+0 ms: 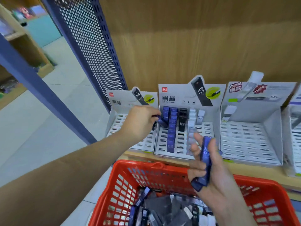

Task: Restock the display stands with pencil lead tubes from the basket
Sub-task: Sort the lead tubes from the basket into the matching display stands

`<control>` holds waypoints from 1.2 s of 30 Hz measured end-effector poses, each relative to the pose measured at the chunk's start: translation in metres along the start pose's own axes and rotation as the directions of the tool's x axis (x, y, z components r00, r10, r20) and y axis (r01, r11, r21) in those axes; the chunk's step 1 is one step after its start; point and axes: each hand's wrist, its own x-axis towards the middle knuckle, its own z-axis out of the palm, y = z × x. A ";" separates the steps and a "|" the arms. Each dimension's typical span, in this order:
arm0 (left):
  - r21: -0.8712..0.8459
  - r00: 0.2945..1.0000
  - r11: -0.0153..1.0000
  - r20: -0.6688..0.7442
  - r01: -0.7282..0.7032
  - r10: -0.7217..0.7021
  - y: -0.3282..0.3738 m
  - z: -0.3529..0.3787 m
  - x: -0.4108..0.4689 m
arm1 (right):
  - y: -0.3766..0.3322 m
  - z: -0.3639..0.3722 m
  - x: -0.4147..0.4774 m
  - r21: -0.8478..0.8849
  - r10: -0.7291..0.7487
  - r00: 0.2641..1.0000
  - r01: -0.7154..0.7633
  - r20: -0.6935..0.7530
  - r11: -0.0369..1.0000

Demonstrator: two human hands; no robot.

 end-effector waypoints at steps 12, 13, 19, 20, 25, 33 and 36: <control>0.103 0.984 0.979 0.028 -0.178 0.176 0.002 0.011 0.021 | 0.000 -0.002 0.003 0.117 0.083 0.994 -0.091 0.066 0.989; 0.089 0.986 0.981 0.011 -0.169 0.169 0.004 0.010 0.023 | 0.000 0.000 0.003 0.104 0.086 0.994 -0.092 0.061 0.990; 0.136 0.984 0.979 0.115 -0.149 0.134 0.008 0.008 0.026 | 0.000 0.002 0.001 0.039 0.080 0.995 -0.082 0.055 0.996; 0.133 0.977 0.974 0.133 -0.182 0.164 0.009 0.009 0.026 | 0.000 0.002 0.001 0.036 0.069 0.996 -0.071 0.048 0.997; 0.075 0.992 0.990 0.049 -0.123 0.120 0.010 0.015 0.029 | 0.000 0.005 0.000 0.014 0.036 0.999 -0.036 0.029 0.999; -0.259 0.980 0.947 0.106 0.192 -0.170 0.039 -0.009 0.015 | -0.013 0.013 -0.012 -0.430 -0.099 0.994 0.070 -0.046 0.900; -0.545 0.834 0.712 0.542 0.443 -0.104 0.066 -0.030 0.001 | -0.016 0.016 -0.016 -0.492 -0.160 0.987 0.124 -0.032 0.862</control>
